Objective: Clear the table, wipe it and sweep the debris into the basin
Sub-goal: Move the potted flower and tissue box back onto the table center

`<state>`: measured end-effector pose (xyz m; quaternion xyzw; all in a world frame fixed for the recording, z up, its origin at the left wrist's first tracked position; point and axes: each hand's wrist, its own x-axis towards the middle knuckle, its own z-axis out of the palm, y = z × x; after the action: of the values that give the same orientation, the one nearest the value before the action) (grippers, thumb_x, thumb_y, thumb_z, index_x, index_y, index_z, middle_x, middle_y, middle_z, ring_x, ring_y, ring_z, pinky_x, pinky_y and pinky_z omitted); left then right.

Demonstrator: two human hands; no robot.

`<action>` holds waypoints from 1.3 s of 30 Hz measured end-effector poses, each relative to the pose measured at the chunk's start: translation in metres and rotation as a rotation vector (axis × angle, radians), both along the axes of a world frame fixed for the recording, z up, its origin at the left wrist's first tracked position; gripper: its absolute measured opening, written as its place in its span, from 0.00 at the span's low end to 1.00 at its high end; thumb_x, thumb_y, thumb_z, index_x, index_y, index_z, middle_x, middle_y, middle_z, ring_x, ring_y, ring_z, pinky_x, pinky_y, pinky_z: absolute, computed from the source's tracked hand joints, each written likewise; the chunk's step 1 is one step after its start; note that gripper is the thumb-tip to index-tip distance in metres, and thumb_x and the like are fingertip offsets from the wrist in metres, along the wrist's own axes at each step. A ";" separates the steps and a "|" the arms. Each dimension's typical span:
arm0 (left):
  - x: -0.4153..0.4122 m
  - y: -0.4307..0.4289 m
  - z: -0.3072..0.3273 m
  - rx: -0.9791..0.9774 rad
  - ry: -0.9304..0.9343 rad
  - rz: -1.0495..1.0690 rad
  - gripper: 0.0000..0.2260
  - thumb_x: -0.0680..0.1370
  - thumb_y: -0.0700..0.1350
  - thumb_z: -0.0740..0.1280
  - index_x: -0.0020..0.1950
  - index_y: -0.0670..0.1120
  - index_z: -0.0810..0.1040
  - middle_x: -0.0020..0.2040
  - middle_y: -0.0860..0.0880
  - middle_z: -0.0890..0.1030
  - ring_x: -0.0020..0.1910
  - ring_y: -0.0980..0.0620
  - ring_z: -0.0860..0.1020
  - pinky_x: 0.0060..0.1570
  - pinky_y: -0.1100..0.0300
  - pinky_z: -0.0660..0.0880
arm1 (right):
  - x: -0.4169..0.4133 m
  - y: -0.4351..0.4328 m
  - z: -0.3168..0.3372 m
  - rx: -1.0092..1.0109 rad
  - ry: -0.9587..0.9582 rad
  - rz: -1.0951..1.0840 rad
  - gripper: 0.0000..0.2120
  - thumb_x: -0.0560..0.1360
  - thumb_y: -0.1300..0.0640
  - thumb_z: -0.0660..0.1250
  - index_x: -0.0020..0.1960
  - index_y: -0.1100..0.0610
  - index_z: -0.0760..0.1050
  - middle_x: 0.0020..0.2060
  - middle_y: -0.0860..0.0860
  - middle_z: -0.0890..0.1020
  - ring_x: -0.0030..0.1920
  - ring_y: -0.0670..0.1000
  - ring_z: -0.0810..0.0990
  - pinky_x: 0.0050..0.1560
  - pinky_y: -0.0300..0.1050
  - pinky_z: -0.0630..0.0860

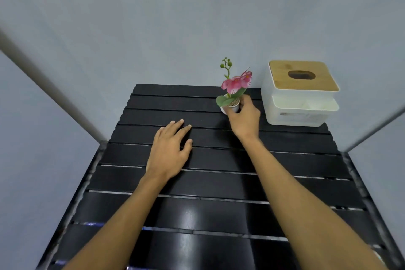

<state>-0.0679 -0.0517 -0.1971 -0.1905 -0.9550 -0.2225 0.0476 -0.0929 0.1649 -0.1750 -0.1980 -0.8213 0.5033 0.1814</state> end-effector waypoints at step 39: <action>0.110 -0.069 0.004 -0.022 -0.024 -0.014 0.24 0.78 0.57 0.49 0.73 0.54 0.66 0.76 0.53 0.62 0.76 0.55 0.54 0.75 0.55 0.45 | 0.092 -0.080 0.012 -0.020 -0.014 0.195 0.24 0.70 0.58 0.74 0.64 0.54 0.72 0.54 0.44 0.77 0.54 0.42 0.75 0.54 0.32 0.70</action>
<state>0.0425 -0.1208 -0.1928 -0.1947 -0.9566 -0.2144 0.0323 -0.0009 0.0847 -0.1627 -0.1227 -0.8328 0.5254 0.1237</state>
